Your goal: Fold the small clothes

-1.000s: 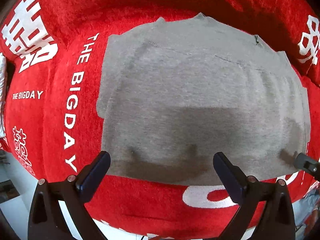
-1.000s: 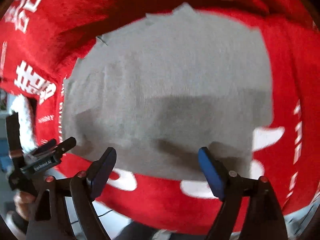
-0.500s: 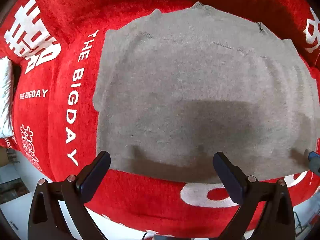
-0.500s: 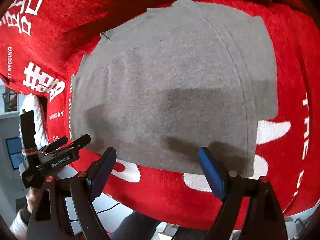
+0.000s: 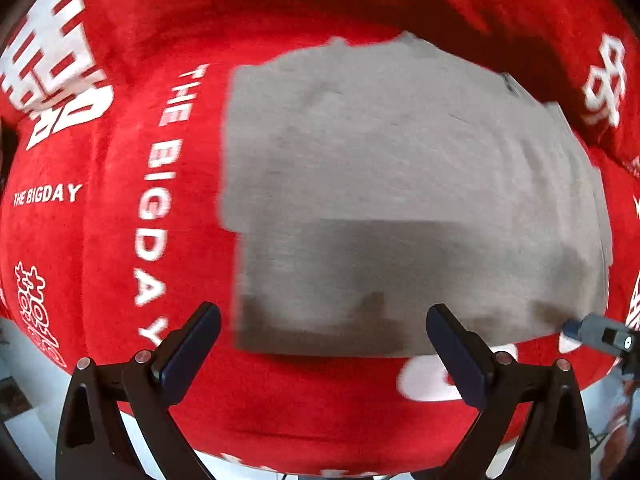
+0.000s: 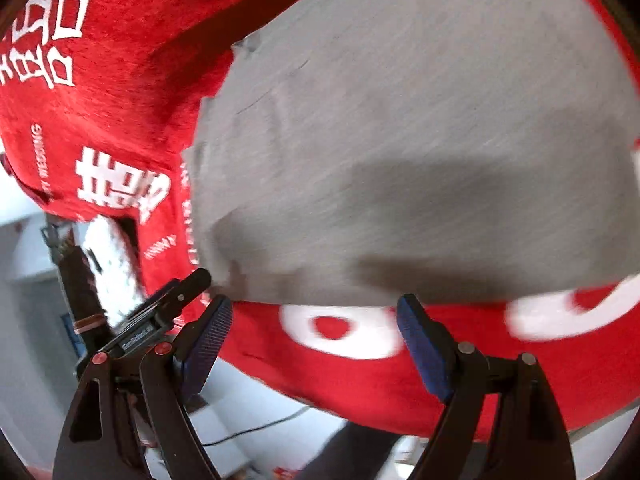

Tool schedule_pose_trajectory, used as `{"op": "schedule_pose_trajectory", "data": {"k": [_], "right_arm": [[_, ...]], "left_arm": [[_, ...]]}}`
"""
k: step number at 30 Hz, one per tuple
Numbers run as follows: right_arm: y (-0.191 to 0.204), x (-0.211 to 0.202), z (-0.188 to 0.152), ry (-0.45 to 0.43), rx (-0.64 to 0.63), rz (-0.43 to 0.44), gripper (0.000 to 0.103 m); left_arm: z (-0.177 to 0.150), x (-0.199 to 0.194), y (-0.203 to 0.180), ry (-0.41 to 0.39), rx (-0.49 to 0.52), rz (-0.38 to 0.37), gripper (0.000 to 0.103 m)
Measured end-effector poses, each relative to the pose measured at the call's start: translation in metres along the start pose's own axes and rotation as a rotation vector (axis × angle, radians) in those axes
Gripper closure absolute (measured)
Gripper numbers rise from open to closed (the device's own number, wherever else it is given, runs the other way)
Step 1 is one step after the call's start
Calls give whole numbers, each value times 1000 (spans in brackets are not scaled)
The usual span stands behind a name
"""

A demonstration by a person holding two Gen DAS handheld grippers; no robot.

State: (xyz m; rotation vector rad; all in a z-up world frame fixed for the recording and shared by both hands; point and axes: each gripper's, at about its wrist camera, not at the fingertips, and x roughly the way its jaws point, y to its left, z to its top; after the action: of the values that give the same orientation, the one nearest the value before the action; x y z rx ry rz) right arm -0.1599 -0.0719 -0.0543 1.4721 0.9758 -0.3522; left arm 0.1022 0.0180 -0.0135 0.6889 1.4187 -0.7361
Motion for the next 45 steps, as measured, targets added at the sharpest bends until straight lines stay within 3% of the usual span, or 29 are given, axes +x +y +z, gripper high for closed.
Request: {"op": "schedule_pose_trajectory", "data": {"k": [5,11,17,24,26,27,28,30,36,41,45], "right_arm": [[20,46,-20,18,102,122,17],[33,94,-37,11,193,223,17],[29,112,-36,-66,282,278,17],[29,116,-22,-133,381,381,16],[27,119,-20,-123,419,397,21],[24,121,-18,-112,447,405,41],[23,123,-18,-101,467,406,72],[15,124,-21,-96,509,452,94],[34,99,-13,-144,401,520,94],[46,77,-4,-161,344,549,94],[51,78,-3,-123,290,475,94]], "left_arm": [[12,5,57,25,-78,-28,0],[26,21,99,43,-150,-87,0],[35,33,111,45,-180,-199,0],[41,39,112,53,-224,-414,0],[44,43,113,69,-252,-474,0],[45,46,115,81,-274,-519,0],[47,49,117,93,-297,-561,0],[50,54,118,107,-323,-610,0],[68,71,104,165,-360,-731,0],[90,72,75,171,-314,-810,0],[107,63,51,137,-264,-820,4]]}}
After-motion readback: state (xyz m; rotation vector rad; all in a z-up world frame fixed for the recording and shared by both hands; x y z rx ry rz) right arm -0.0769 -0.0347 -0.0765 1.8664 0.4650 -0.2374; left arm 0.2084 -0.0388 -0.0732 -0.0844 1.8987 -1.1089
